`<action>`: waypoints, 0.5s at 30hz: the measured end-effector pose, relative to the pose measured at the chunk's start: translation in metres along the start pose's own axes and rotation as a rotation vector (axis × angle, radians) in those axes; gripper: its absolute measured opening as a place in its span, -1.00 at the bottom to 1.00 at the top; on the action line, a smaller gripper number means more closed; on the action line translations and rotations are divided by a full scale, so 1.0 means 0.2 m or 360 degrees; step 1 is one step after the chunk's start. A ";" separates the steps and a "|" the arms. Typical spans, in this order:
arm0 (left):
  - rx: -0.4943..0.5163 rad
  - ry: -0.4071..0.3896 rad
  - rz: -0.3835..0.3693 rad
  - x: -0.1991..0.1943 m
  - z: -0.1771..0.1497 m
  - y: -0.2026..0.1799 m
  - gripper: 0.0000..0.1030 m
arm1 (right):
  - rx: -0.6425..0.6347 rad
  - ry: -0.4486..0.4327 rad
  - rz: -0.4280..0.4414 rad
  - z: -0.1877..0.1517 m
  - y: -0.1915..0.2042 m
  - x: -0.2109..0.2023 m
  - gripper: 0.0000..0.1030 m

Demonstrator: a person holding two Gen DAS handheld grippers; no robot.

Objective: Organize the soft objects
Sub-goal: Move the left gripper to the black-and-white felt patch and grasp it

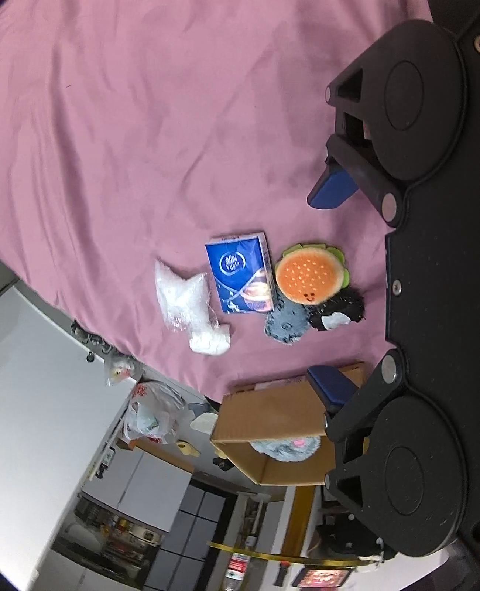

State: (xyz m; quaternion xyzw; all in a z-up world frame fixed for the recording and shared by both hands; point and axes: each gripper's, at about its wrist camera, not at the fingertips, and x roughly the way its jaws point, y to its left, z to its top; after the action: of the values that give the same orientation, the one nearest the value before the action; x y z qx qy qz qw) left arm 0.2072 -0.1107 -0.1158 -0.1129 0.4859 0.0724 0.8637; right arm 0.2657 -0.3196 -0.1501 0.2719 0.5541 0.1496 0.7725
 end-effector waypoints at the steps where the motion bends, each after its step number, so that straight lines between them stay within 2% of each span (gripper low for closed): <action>1: -0.0001 0.0012 0.0002 0.02 0.00 -0.01 0.07 | 0.0018 0.0007 0.0011 0.01 -0.01 0.01 0.71; 8: 0.0007 0.0065 0.0029 0.15 -0.01 -0.07 -0.03 | 0.0125 0.0062 0.0069 0.06 -0.09 0.07 0.68; 15: -0.0006 0.0118 0.0059 0.28 -0.03 -0.08 -0.08 | 0.0150 0.0118 0.0058 0.08 -0.12 0.15 0.44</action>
State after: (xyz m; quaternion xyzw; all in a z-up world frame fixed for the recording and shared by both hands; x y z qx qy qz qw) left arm 0.2343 -0.1272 -0.1640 -0.1082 0.5195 0.0850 0.8433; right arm 0.2892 -0.3284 -0.1833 0.3123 0.5836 0.1473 0.7350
